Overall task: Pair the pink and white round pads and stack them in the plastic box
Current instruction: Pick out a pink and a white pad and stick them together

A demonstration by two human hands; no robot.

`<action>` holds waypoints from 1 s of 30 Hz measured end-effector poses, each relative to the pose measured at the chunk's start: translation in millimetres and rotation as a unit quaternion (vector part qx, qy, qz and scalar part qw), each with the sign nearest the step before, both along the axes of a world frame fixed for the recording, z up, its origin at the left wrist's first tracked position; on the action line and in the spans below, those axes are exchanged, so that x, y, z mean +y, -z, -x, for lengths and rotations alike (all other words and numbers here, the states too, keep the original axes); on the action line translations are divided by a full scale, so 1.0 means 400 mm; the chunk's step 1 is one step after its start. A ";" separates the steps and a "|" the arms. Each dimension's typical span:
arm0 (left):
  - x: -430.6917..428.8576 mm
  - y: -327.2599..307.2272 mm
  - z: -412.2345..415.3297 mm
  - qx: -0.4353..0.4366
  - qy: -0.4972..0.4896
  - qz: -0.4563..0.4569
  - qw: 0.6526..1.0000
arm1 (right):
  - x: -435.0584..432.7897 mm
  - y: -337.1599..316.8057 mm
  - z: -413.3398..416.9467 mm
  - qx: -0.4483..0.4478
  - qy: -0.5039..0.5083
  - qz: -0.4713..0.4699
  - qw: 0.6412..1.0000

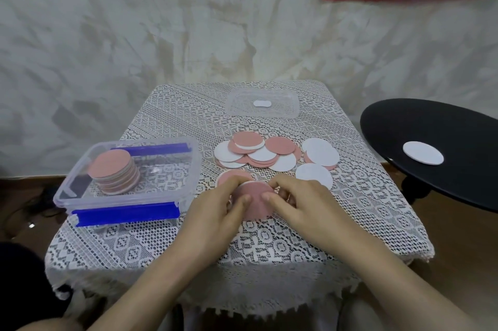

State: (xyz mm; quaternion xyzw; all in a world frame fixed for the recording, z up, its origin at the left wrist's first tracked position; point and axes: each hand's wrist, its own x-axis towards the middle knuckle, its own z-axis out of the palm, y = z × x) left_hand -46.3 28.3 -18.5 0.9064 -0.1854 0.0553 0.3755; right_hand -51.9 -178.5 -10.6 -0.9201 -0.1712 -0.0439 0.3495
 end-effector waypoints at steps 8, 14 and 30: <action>-0.001 0.001 0.002 -0.029 0.021 -0.048 0.998 | 0.011 0.011 0.002 -0.021 -0.015 0.069 0.997; 0.005 0.004 -0.002 -0.043 0.021 -0.049 0.998 | 0.012 0.011 0.005 -0.033 -0.007 0.053 0.998; 0.079 -0.053 0.034 -0.010 -0.010 0.095 0.995 | 0.090 -0.036 -0.009 0.002 -0.023 -0.098 0.995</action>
